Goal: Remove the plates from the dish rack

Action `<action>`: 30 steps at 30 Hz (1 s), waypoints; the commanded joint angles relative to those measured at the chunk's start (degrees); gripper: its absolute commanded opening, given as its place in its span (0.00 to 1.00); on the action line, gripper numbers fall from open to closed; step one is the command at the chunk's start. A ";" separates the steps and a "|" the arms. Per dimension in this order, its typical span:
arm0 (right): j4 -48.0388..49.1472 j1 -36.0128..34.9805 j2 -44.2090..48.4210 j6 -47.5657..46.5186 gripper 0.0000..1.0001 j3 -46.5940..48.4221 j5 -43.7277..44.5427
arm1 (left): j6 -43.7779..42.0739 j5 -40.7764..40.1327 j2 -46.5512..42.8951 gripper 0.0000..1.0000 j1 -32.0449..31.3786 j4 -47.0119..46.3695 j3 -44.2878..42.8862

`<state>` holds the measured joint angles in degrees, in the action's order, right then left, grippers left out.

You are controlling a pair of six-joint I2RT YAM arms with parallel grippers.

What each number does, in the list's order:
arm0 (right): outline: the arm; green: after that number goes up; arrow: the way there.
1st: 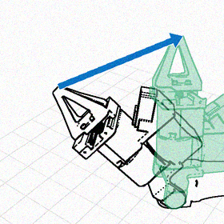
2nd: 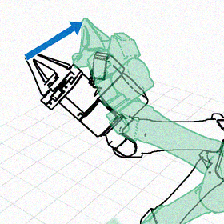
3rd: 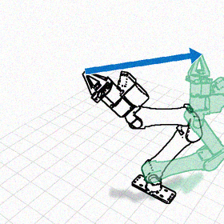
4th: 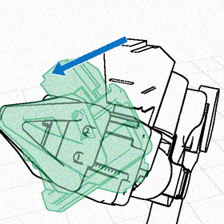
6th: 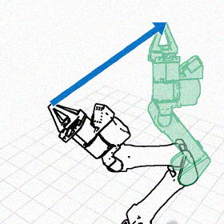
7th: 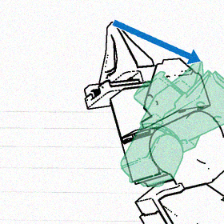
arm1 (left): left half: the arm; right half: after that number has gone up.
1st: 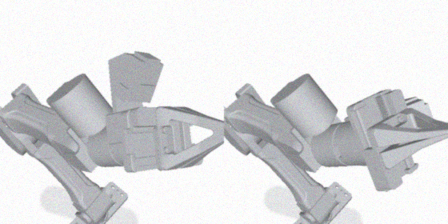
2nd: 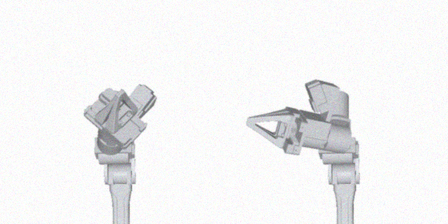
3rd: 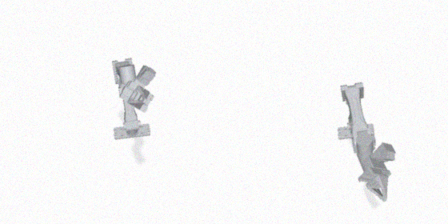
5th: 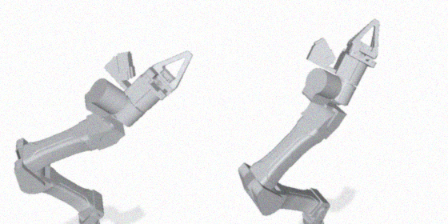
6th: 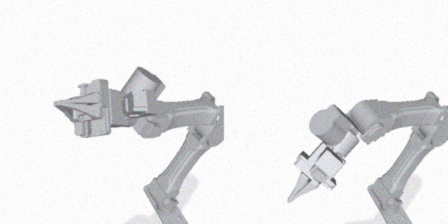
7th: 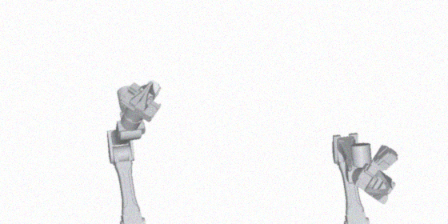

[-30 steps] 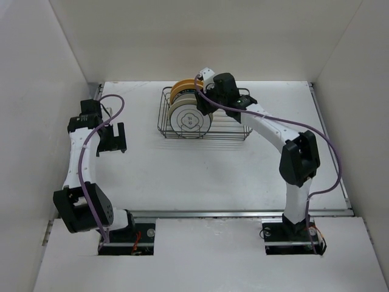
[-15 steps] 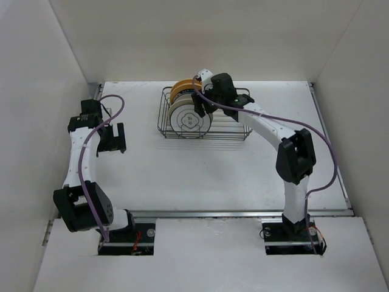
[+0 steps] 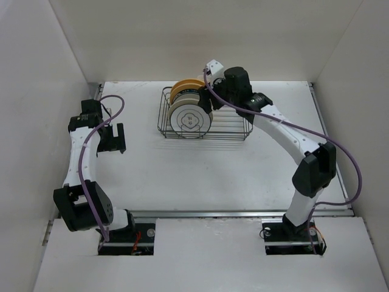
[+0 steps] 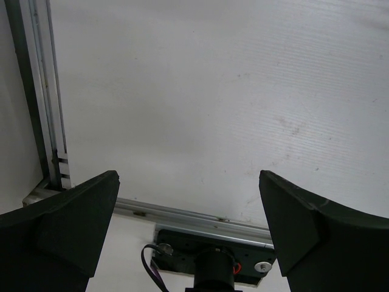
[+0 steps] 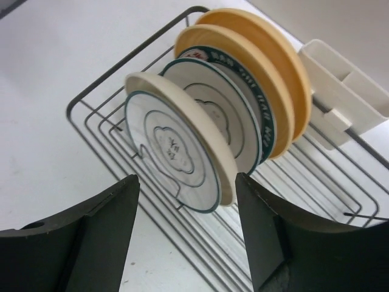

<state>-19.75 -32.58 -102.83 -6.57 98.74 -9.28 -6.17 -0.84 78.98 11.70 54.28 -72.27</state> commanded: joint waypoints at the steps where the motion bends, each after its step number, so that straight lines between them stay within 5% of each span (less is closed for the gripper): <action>1: -1.52 -0.12 0.87 -0.90 0.69 -1.88 -5.48 | -0.42 -0.92 -0.14 1.00 -0.01 0.83 -1.82; 6: -1.70 -0.64 -1.58 -0.90 0.52 -1.88 -7.95 | -0.42 -0.92 -0.14 1.00 -0.01 0.83 -1.82; 20: 0.41 -0.64 -7.74 2.96 0.52 1.72 5.66 | -0.42 -1.44 0.39 1.00 -0.01 0.83 -1.82; 30: 2.59 -0.64 -9.32 3.49 0.55 0.94 7.00 | -0.42 -1.44 0.39 1.00 -0.01 0.83 -1.82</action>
<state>-21.74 -33.08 -111.11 -3.57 97.80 -3.86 -6.17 -1.76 79.50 11.70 54.30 -72.27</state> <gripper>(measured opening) 0.551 0.997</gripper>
